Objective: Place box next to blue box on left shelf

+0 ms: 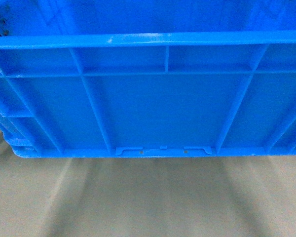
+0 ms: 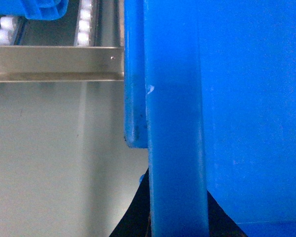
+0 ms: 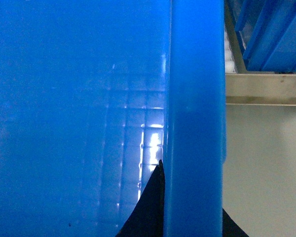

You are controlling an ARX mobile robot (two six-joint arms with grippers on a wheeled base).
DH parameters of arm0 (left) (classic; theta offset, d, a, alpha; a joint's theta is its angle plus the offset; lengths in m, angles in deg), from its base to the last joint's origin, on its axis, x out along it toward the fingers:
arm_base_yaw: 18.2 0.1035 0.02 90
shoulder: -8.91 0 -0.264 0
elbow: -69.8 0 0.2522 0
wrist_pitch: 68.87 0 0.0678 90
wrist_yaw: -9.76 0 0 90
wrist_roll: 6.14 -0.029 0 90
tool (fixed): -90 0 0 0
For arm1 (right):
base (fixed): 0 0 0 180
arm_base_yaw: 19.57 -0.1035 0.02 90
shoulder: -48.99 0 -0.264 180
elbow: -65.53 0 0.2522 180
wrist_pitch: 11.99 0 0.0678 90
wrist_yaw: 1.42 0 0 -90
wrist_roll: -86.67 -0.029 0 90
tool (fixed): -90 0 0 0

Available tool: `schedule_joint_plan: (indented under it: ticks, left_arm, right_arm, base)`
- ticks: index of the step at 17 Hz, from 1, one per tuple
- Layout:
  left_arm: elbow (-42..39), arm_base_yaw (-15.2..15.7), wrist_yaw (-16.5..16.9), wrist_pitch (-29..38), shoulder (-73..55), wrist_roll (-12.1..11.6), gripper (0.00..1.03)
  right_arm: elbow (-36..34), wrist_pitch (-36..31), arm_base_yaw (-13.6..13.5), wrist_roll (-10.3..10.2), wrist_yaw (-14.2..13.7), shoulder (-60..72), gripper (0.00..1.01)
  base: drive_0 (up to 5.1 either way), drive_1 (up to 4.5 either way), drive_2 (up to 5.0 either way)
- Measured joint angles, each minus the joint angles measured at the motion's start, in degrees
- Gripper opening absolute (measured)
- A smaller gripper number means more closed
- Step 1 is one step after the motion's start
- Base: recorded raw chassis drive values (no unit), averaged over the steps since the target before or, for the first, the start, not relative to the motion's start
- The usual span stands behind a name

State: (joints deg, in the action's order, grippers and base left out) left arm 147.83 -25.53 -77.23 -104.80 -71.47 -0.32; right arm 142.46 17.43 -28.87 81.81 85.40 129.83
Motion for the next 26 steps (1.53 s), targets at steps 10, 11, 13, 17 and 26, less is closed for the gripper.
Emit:
schedule_joint_plan:
  ticks: [10, 11, 13, 17, 26]
  left_arm:
    - [0.0, 0.0, 0.0, 0.1, 0.0, 0.0, 0.05]
    - [0.0, 0.0, 0.0, 0.0, 0.0, 0.0, 0.05]
    - [0.0, 0.0, 0.0, 0.1, 0.0, 0.0, 0.05]
    - [0.0, 0.0, 0.0, 0.1, 0.0, 0.0, 0.05]
    - [0.0, 0.0, 0.0, 0.0, 0.0, 0.0, 0.05]
  right_arm:
    - [0.0, -0.1, 0.0, 0.0, 0.0, 0.1, 0.07]
    - [0.0, -0.1, 0.0, 0.0, 0.0, 0.1, 0.07]
    - [0.0, -0.1, 0.0, 0.0, 0.0, 0.1, 0.07]
    - [0.0, -0.1, 0.0, 0.0, 0.0, 0.1, 0.07]
    - [0.0, 0.0, 0.0, 0.0, 0.0, 0.1, 0.07]
  base:
    - [0.1, 4.35, -4.1]
    - [0.1, 4.28, -4.1]
    - [0.1, 4.32, -4.1]
    - [0.1, 4.33, -4.1]
    - [0.0, 4.19, -4.2]
